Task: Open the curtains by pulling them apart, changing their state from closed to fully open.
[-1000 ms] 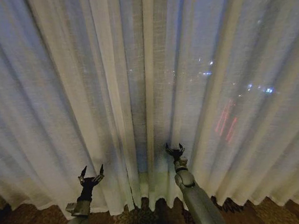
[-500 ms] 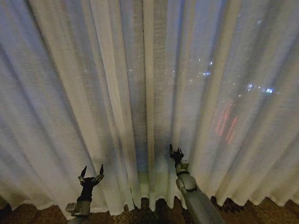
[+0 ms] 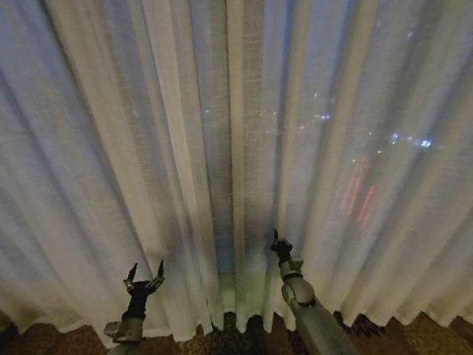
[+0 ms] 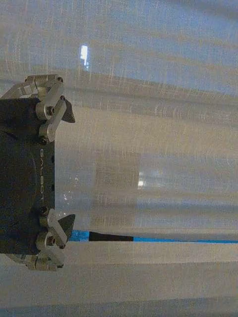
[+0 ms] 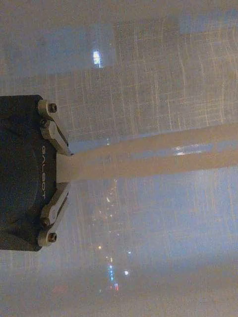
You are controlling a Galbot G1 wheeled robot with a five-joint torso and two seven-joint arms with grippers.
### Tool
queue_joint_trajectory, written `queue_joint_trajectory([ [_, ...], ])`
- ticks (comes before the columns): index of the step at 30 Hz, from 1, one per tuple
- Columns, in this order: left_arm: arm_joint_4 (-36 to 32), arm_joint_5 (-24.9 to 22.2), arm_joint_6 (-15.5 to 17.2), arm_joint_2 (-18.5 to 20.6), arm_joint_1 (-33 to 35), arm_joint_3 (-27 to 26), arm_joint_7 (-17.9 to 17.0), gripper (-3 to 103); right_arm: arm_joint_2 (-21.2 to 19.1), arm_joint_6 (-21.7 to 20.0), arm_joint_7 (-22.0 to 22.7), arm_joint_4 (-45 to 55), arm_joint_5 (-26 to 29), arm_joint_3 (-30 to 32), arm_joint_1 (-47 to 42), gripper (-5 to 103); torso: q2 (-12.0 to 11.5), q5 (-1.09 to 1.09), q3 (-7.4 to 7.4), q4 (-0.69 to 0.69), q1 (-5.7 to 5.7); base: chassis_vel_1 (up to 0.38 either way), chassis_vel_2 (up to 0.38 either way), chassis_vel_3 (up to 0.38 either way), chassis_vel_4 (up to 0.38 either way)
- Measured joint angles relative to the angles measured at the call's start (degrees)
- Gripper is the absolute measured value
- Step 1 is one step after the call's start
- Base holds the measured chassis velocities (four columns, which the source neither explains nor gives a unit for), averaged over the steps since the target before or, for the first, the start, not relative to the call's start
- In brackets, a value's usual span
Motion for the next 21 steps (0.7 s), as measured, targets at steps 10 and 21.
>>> queue_joint_trajectory([
  [10, 0.0, 0.0, 0.0, 0.0, 0.0, 0.0, 0.0, 100, -0.66, 0.06, -0.54, 0.38, 1.12, 0.77, -0.81, 0, 0.0, 0.0, 0.0, 0.0, 0.0, -0.016, -0.019, 0.02, 0.017],
  [21, 0.0, 0.0, 0.0, 0.0, 0.0, 0.0, 0.0, 100, -1.05, 0.59, -1.06, 0.6, 1.3, 1.88, -1.74, 0, 0.0, 0.0, 0.0, -0.01, 0.0, -0.17, -0.177, 0.185, 0.165],
])
